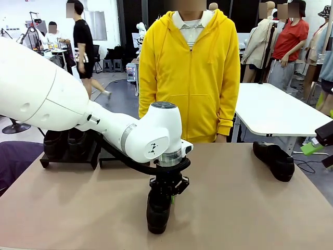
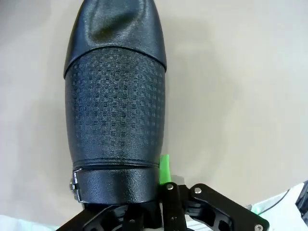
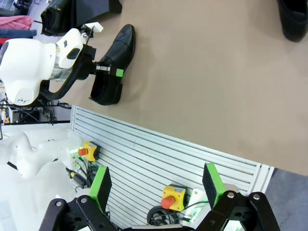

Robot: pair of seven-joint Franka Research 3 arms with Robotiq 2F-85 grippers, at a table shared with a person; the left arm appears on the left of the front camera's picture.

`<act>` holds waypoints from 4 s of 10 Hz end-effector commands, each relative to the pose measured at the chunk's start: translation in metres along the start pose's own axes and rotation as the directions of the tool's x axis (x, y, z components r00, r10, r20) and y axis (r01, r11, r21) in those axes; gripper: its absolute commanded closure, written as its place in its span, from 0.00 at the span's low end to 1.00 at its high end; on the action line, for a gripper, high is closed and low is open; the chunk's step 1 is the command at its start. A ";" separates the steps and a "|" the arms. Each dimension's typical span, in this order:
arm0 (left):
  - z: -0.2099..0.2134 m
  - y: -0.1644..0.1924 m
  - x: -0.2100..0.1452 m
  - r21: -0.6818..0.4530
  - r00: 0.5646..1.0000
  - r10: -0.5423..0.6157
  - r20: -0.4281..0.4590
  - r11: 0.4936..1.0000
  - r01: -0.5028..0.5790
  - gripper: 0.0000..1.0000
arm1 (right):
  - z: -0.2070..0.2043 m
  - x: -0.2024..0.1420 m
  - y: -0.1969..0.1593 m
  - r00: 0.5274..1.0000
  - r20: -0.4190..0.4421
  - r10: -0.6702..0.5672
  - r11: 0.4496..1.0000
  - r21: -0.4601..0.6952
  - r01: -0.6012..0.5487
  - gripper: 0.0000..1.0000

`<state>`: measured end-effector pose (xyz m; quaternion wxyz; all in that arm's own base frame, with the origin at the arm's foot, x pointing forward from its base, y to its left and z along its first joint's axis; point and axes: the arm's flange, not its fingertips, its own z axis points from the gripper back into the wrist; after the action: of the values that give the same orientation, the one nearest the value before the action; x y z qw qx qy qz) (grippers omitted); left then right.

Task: Organize the shoes by placing them on the stand.
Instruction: Place the Shoe from the middle of the table onto the Shoes Stand.

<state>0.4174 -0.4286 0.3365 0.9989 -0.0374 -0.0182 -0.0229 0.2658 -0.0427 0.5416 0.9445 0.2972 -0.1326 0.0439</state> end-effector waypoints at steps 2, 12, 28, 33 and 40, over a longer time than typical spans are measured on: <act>0.005 0.000 0.002 0.012 1.000 0.009 0.009 1.000 -0.009 1.00 | 0.002 -0.001 -0.002 1.000 -0.004 0.021 1.000 -0.008 -0.021 0.00; 0.170 0.180 -0.016 -0.038 0.718 0.260 0.645 0.950 -0.309 1.00 | 0.002 -0.001 -0.002 1.000 -0.004 0.021 1.000 -0.008 -0.021 0.00; 0.146 0.233 0.181 0.035 0.883 -0.066 0.465 0.998 0.056 1.00 | 0.002 -0.001 -0.002 1.000 -0.004 0.021 1.000 -0.008 -0.021 0.00; 0.129 0.227 0.218 0.041 0.911 -0.004 0.412 0.999 -0.014 1.00 | 0.002 -0.001 -0.002 1.000 -0.004 0.021 1.000 -0.008 -0.021 0.00; 0.110 0.225 0.235 -0.010 0.925 0.018 0.380 1.000 -0.015 0.60 | 0.002 -0.001 -0.002 1.000 -0.004 0.021 1.000 -0.008 -0.021 0.00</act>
<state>0.6529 -0.2073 0.4306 0.9758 -0.0386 -0.2153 -0.0087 0.2655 -0.0430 0.5416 0.9446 0.2970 -0.1325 0.0436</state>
